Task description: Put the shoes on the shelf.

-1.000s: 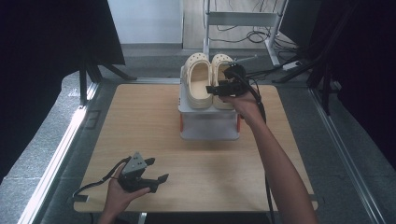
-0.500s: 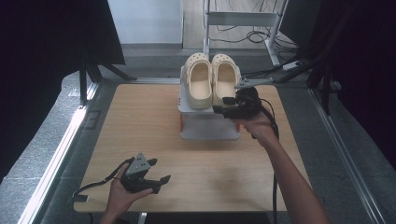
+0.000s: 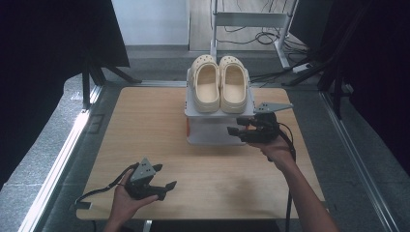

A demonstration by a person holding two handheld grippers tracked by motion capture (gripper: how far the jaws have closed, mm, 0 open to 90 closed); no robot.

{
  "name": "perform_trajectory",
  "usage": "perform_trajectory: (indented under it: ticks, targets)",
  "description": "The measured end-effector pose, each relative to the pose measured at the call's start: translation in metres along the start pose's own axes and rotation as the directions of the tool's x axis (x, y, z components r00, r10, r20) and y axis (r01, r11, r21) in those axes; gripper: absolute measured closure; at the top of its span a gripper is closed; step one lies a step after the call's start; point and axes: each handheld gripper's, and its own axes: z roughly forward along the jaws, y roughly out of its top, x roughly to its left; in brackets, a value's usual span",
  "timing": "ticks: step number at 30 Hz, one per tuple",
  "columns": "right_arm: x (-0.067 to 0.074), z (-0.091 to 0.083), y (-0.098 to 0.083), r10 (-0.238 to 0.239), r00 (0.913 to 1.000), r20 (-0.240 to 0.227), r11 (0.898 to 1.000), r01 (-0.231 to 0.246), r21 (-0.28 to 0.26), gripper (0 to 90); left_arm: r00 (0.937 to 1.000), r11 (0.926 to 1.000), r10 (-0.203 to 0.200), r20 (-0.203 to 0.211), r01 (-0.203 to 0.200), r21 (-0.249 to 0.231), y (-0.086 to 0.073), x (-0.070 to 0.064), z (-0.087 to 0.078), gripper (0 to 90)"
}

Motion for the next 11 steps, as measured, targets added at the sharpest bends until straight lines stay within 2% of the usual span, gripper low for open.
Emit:
perform_trajectory:
  ticks: [5,11]
  targets:
    - [0.002,0.0037,-0.0046,-0.006,0.9999,-0.01,1.0,0.006,0.01,43.2,1.0,1.0,-0.001,-0.001,0.001,0.001,-0.0001,-0.0002,0.0003,22.1]
    - [0.0025,0.0029,-0.0057,-0.01,0.9998,-0.015,1.0,0.01,-0.003,42.1,1.0,1.0,-0.007,-0.004,0.007,-0.002,0.0001,0.0016,0.0007,22.0]
